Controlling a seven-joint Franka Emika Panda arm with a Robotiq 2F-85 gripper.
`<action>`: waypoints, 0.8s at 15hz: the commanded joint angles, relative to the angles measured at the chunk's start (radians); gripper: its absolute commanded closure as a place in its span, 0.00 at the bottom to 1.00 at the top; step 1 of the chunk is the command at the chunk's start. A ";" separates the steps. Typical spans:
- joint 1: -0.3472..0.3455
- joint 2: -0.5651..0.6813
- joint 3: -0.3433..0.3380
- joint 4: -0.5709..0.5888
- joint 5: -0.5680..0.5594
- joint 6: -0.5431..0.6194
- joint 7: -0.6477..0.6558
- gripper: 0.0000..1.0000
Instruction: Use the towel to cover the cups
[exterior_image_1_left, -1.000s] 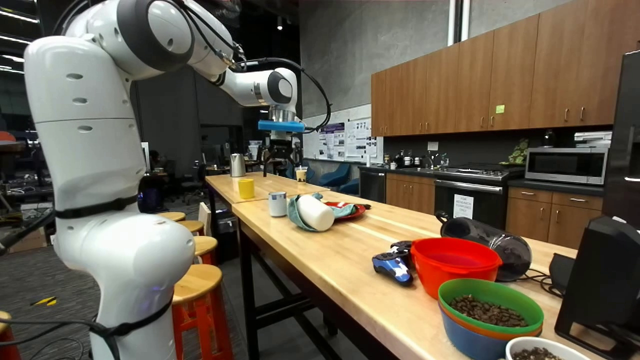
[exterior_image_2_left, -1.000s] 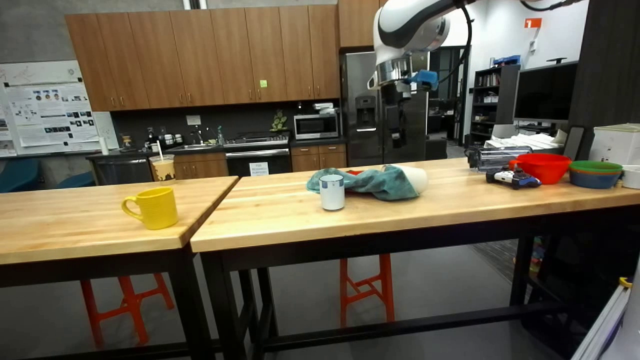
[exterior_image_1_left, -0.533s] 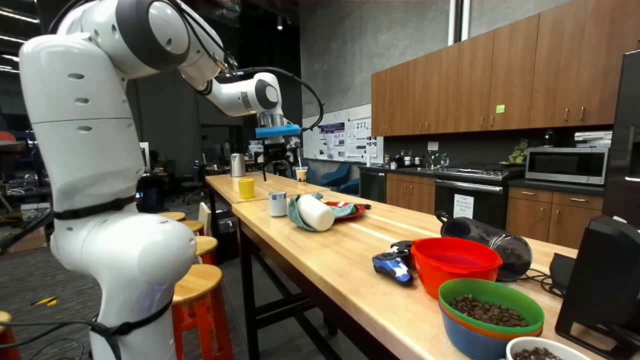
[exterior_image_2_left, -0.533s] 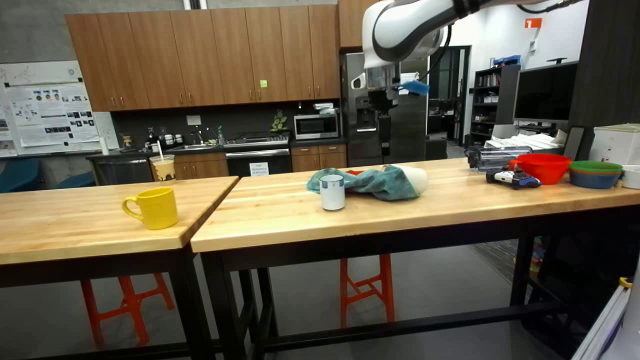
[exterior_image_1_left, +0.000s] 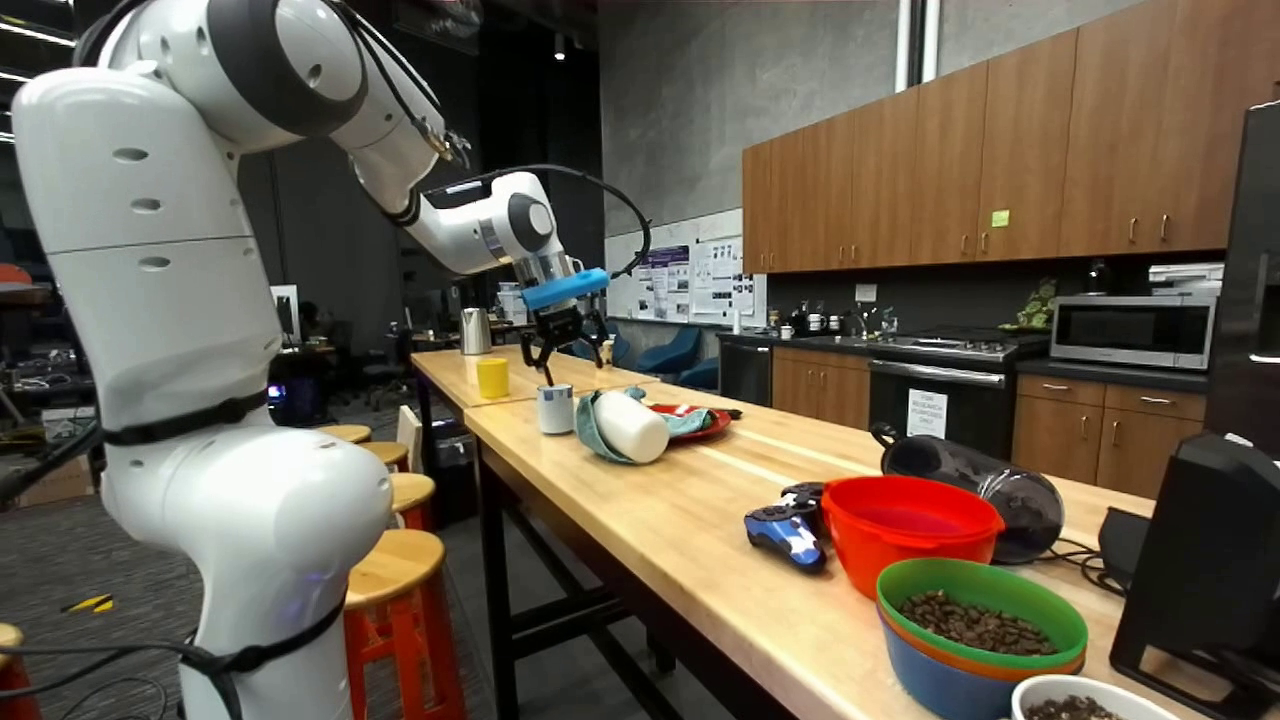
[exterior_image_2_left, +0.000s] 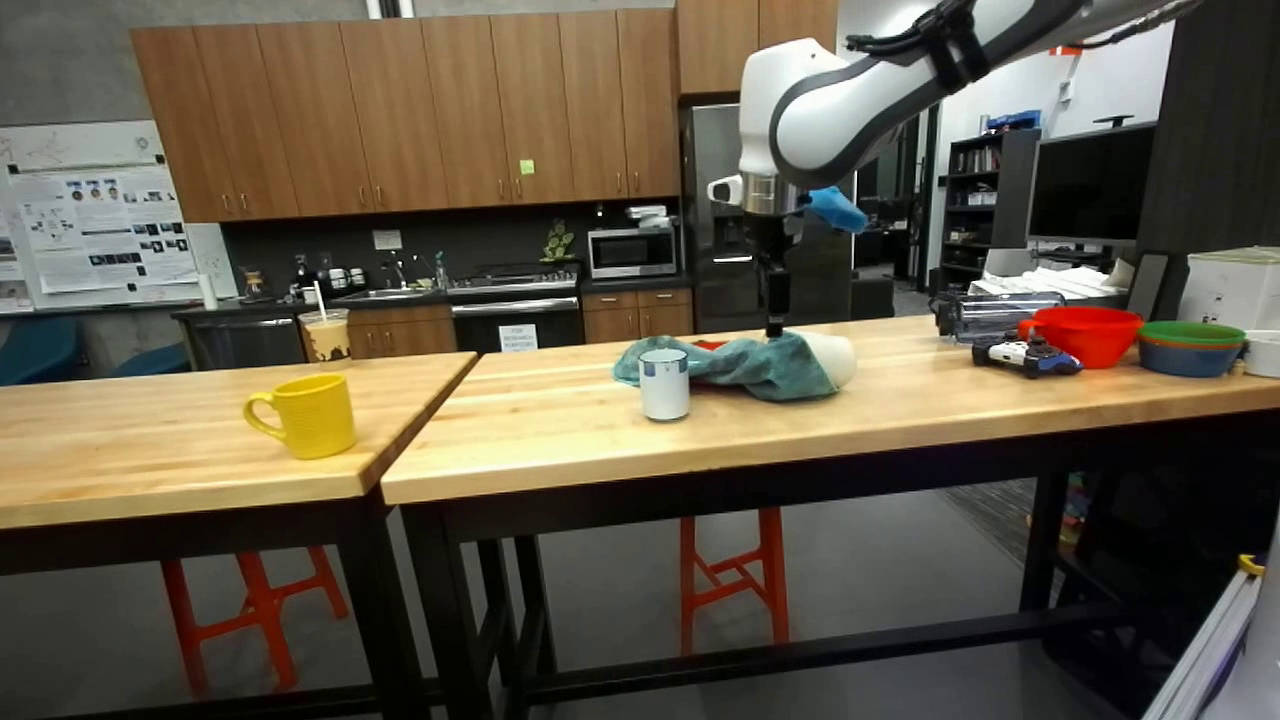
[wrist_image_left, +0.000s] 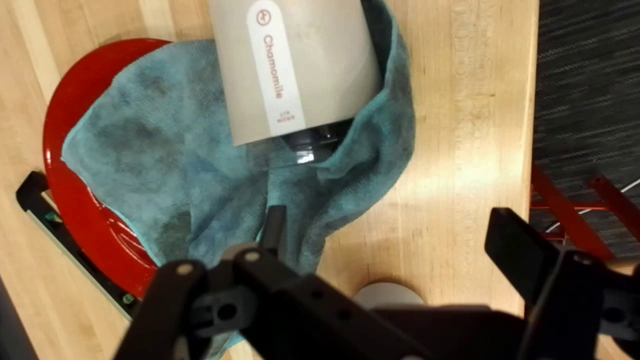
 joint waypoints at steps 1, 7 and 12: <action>-0.002 -0.069 -0.007 -0.121 -0.047 0.077 -0.012 0.00; -0.001 -0.112 -0.012 -0.250 -0.093 0.193 0.000 0.00; 0.001 -0.125 -0.014 -0.281 -0.103 0.248 -0.001 0.00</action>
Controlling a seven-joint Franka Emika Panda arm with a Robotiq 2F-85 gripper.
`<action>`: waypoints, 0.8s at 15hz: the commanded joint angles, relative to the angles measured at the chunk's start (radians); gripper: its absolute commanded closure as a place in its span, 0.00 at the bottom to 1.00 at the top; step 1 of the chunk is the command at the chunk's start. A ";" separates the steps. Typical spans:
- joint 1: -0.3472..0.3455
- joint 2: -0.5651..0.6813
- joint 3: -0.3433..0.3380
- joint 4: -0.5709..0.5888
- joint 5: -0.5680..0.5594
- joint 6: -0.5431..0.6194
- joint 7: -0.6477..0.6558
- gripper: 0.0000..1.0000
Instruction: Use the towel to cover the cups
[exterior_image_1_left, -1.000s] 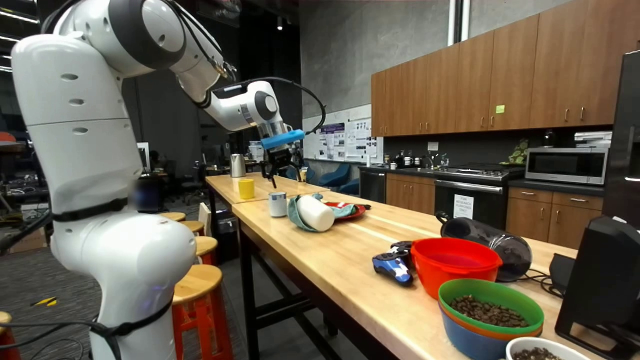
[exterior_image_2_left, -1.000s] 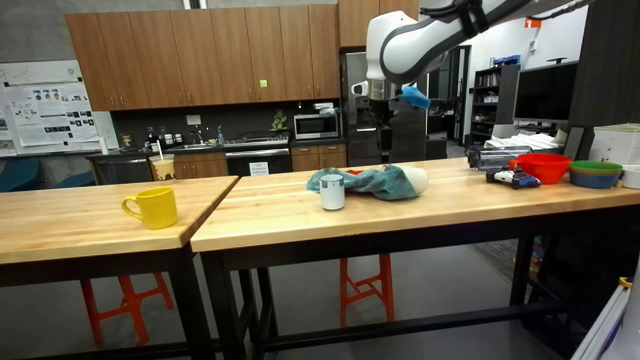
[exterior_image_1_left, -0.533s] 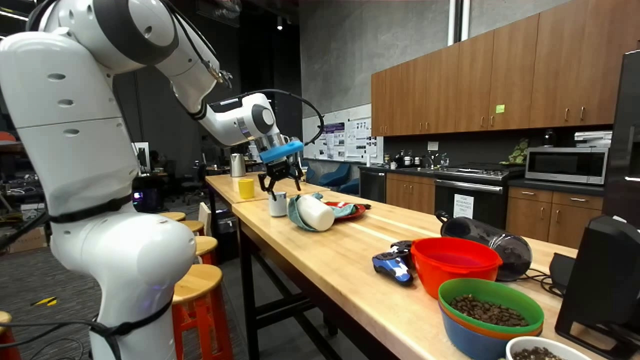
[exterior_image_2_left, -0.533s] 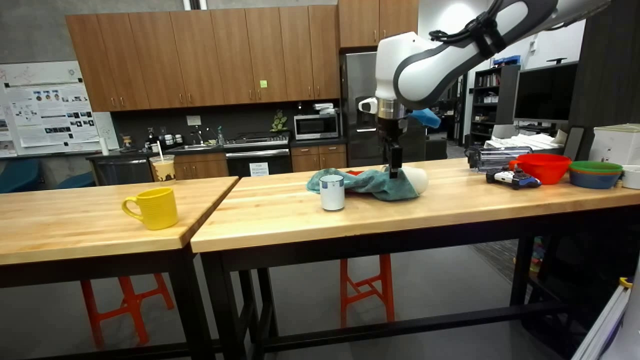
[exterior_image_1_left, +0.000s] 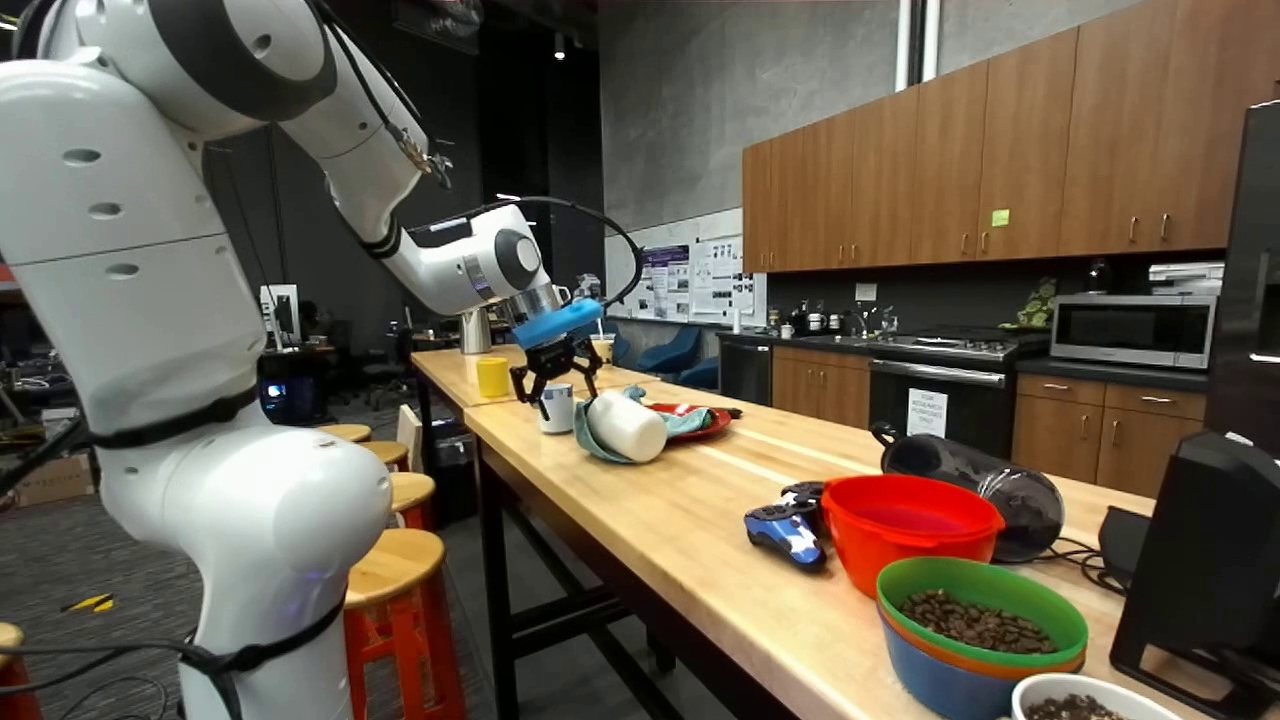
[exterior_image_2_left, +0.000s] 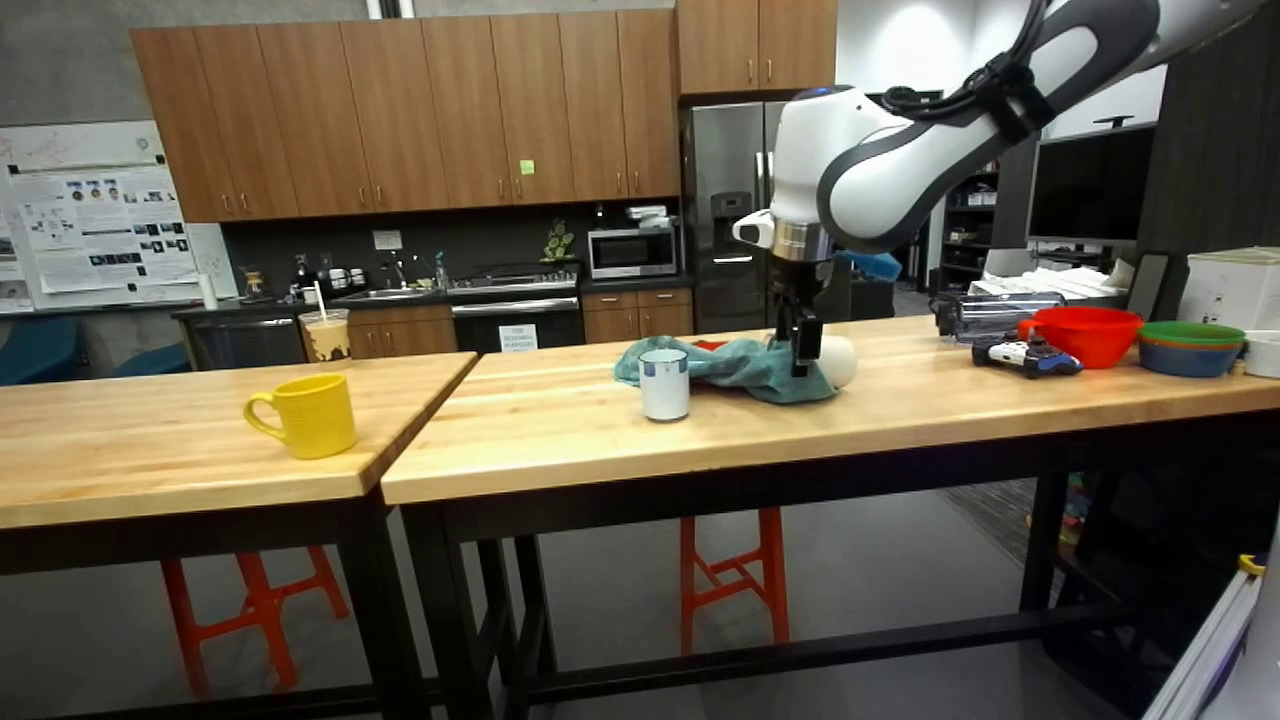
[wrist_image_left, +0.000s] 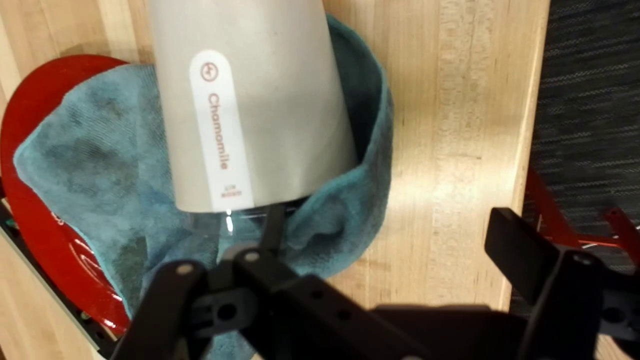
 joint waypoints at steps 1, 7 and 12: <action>0.001 -0.035 -0.009 -0.036 -0.026 0.042 0.000 0.00; 0.001 -0.028 0.001 -0.030 -0.032 0.043 0.020 0.39; 0.000 -0.026 0.004 -0.026 -0.038 0.040 0.020 0.79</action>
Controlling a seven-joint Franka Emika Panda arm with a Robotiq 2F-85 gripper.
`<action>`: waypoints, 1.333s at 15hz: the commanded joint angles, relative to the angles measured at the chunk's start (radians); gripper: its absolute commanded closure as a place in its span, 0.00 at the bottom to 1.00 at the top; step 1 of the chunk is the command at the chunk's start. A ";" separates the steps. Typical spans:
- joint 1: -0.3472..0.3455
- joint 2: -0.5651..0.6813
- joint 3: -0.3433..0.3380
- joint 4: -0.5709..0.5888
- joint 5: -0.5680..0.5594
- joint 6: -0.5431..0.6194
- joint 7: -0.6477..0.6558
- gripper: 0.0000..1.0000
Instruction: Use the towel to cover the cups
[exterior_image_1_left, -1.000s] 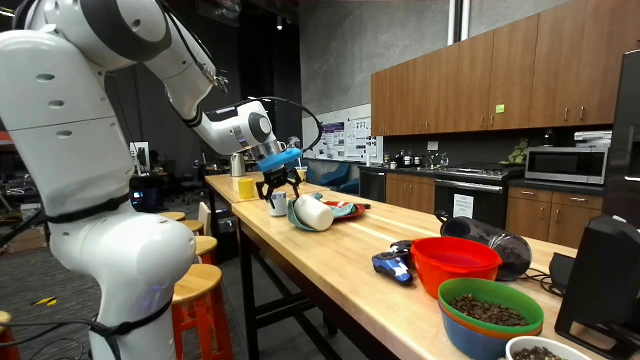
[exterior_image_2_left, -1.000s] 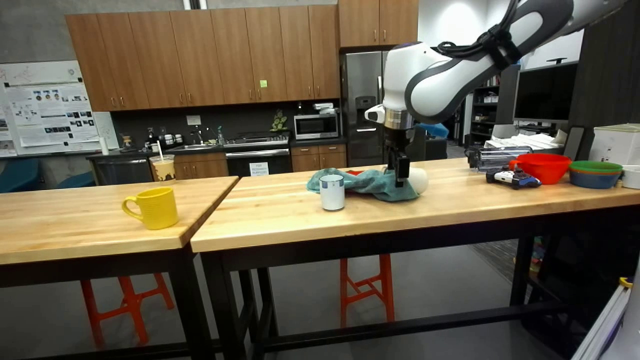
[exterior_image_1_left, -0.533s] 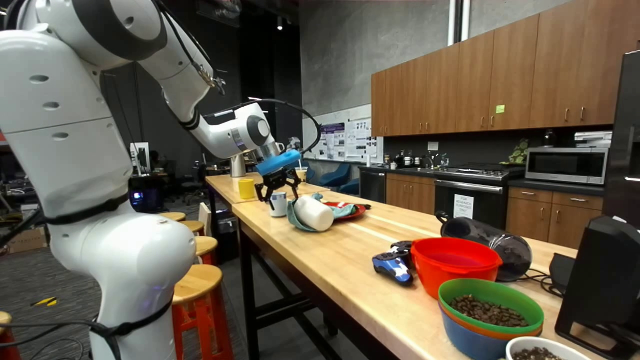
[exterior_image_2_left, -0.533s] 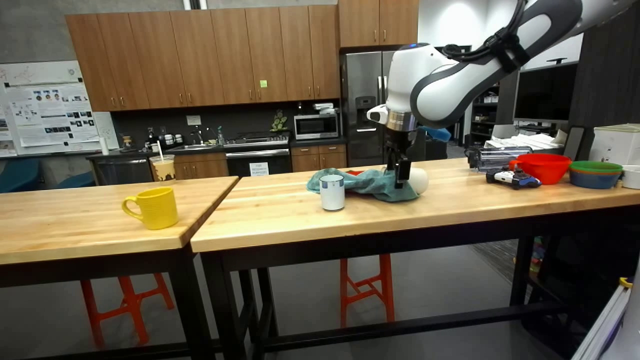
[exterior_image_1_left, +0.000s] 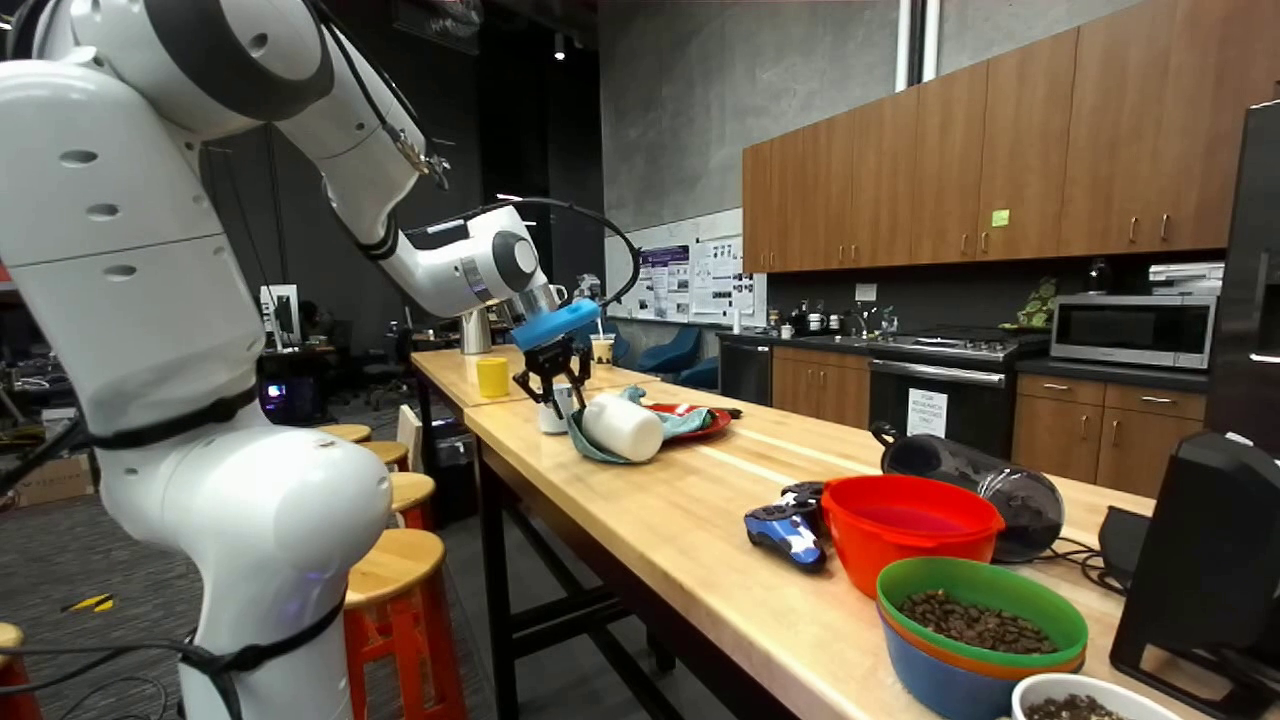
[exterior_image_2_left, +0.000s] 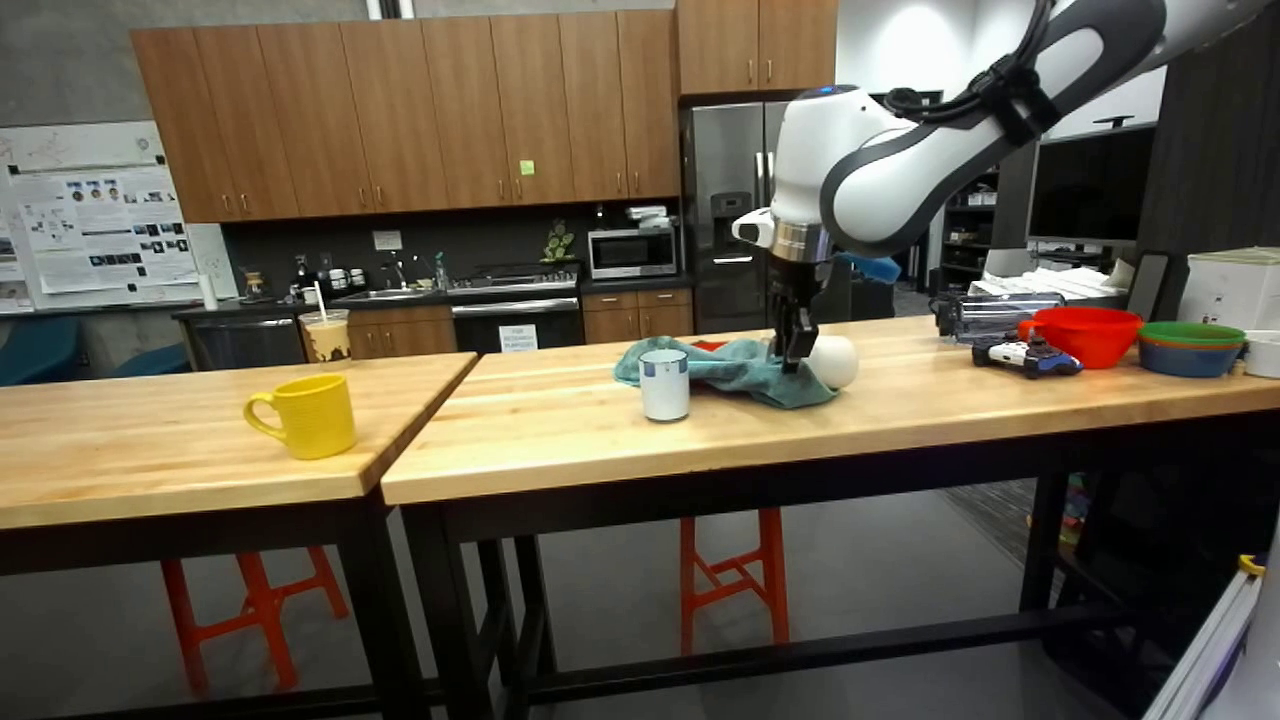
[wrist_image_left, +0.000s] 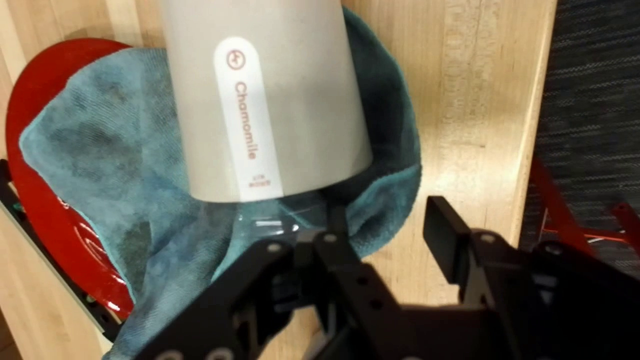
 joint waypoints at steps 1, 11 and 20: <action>-0.001 -0.018 -0.001 -0.012 -0.035 0.005 0.018 0.86; 0.005 -0.027 -0.009 0.019 -0.008 -0.107 0.005 1.00; -0.021 -0.025 -0.080 0.226 0.023 -0.260 -0.070 1.00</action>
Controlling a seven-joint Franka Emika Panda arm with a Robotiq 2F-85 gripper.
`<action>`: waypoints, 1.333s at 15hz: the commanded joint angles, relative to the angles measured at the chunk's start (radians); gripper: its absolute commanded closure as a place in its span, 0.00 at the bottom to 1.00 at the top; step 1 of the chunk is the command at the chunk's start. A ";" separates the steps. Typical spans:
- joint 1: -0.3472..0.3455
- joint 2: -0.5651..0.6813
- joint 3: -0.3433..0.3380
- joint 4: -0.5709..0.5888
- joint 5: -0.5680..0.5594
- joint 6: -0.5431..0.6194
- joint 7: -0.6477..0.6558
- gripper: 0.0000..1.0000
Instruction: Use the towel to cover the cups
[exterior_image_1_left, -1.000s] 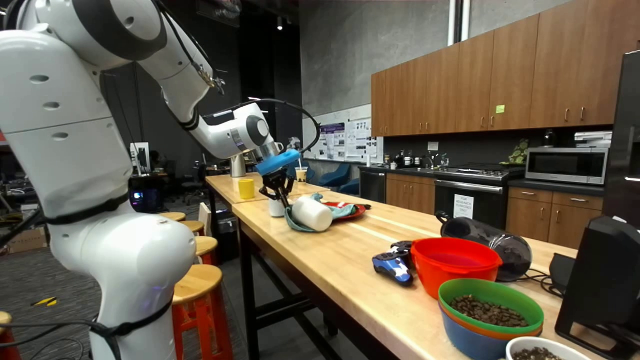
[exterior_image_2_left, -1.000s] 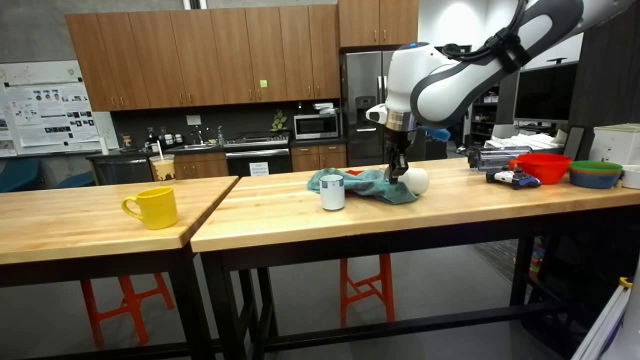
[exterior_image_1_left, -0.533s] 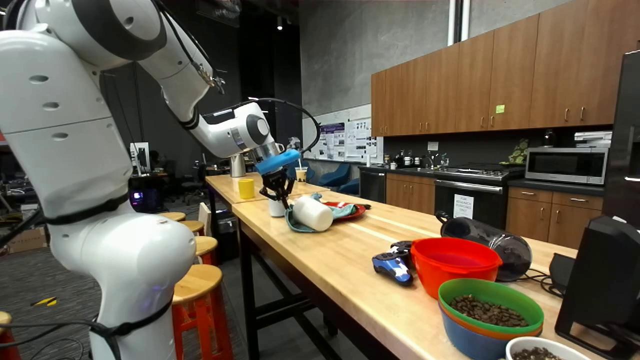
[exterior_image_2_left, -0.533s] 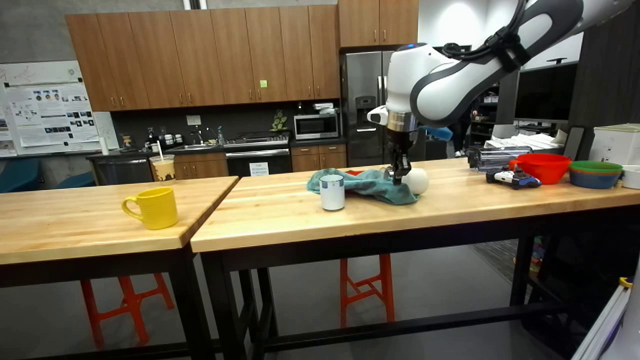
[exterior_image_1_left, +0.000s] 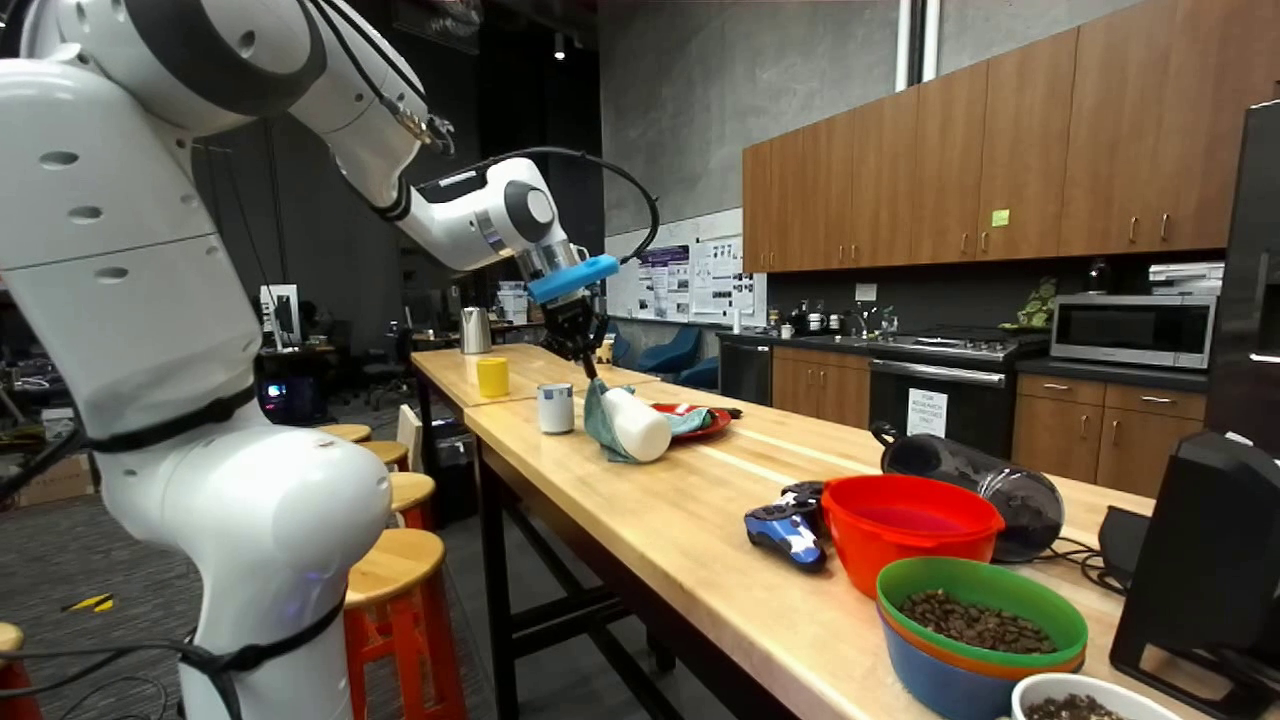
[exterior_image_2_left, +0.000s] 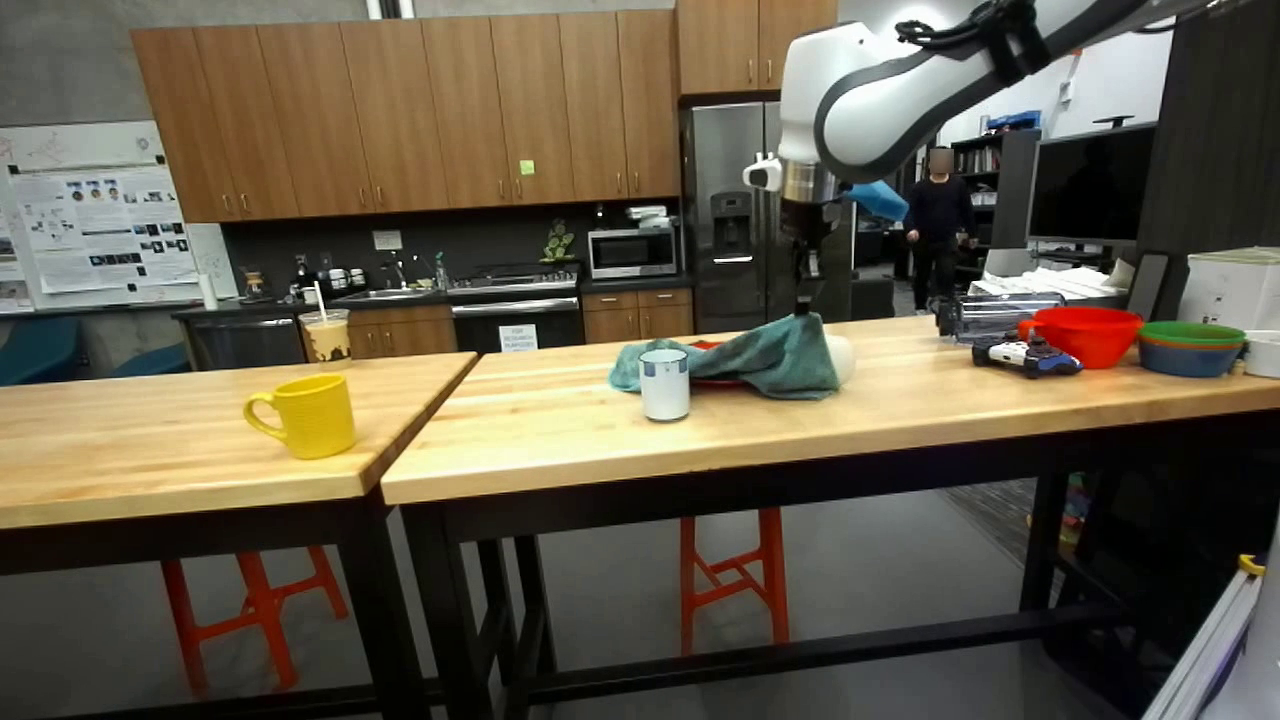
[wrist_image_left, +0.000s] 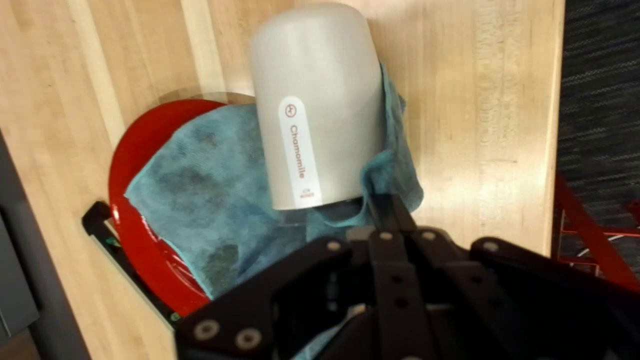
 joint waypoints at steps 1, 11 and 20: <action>-0.020 0.000 -0.032 0.087 0.013 -0.054 -0.046 1.00; -0.077 0.032 -0.095 0.293 0.041 -0.182 -0.056 1.00; -0.141 0.098 -0.125 0.456 -0.019 -0.245 -0.057 1.00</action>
